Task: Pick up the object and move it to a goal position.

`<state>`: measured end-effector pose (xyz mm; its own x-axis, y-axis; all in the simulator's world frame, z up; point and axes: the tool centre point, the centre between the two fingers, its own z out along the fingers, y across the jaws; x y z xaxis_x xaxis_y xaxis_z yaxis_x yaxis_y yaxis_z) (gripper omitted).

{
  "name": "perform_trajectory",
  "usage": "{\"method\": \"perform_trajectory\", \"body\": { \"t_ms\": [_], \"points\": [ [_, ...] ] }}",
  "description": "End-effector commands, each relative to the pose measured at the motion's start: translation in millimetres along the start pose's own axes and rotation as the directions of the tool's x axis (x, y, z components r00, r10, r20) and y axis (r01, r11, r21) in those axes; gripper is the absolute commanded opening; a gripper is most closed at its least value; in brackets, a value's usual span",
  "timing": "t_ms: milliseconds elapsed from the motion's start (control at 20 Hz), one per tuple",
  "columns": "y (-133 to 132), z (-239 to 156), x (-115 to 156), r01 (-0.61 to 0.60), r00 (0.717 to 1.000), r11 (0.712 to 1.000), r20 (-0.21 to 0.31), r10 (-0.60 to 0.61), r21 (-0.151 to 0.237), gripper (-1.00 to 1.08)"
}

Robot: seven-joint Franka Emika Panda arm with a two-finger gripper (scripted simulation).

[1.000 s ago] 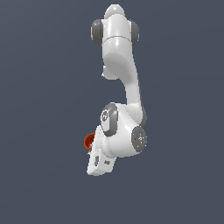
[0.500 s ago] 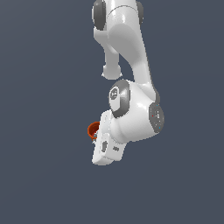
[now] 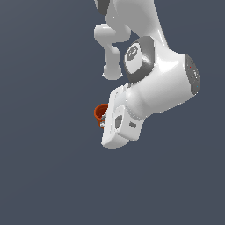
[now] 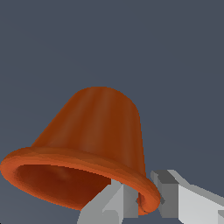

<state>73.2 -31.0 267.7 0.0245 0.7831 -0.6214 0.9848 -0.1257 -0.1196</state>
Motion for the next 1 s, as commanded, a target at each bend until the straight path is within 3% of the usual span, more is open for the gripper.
{"method": "perform_trajectory", "body": {
  "t_ms": [0, 600, 950],
  "points": [
    [-10.0, -24.7, -9.2, -0.001, 1.0, 1.0, -0.001, 0.001, -0.001, -1.0],
    [-49.8, -130.5, -46.8, -0.001, 1.0, 1.0, -0.003, 0.001, 0.0, -1.0],
    [-62.9, -170.8, -60.8, -0.002, 1.0, 1.0, -0.002, 0.002, 0.001, -1.0]
  ]
}}
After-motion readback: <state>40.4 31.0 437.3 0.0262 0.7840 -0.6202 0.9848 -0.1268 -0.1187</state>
